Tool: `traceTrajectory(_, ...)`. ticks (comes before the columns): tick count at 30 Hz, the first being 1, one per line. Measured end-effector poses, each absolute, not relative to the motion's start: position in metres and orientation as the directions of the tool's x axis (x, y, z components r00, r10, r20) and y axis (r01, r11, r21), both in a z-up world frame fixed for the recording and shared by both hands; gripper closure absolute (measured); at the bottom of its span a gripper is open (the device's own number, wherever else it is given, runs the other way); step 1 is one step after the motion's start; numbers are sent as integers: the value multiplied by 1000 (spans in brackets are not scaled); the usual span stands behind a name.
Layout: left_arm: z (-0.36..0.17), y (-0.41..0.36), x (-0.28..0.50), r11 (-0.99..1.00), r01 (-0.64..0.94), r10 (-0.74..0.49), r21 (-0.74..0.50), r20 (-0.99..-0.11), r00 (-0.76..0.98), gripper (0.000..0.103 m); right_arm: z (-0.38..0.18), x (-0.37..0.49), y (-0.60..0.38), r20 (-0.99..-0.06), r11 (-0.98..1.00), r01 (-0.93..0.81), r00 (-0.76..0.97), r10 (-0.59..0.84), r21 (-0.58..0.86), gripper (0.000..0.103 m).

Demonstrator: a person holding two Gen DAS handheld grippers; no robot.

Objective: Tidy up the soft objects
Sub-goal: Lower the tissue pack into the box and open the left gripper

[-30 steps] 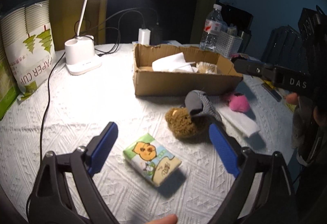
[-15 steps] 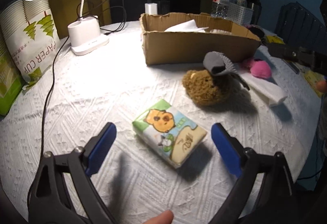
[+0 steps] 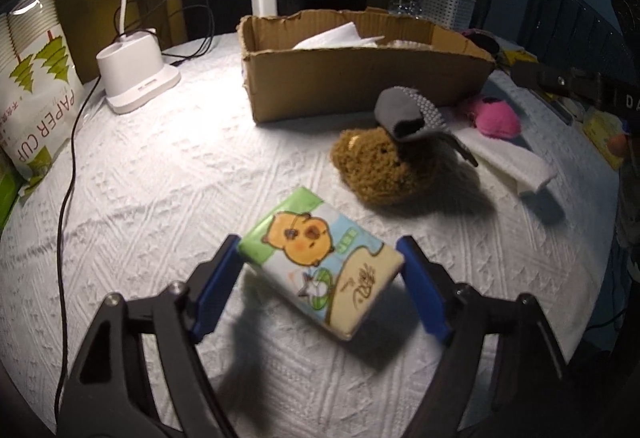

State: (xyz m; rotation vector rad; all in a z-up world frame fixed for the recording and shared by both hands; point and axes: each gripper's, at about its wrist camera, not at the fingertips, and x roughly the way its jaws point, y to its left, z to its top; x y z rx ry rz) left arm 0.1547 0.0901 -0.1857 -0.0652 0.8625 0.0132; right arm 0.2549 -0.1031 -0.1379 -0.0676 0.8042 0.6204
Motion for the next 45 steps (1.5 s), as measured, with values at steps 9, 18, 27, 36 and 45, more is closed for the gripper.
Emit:
traceTrajectory(9,-131,99,168,994,-59,-15,-87,-675,738,24,-126,269,-110,-672,822,-540,542,504,181,49)
traceTrajectory(18,-94,105,200,989,-73,-17,-126,-597,802,24,-118,288,-118,-655,824,-534,556,511,190,49)
traceTrajectory(27,-89,108,243,988,-89,-2,-126,-586,810,24,-118,315,-125,-652,827,-526,559,512,198,49)
traceTrajectory(36,-100,110,284,986,-97,-5,-134,-610,793,23,-126,343,-127,-662,831,-518,553,506,203,49)
traceTrajectory(45,-110,115,299,981,-112,-11,-158,-621,783,9,-133,355,-123,-677,836,-513,547,493,195,49)
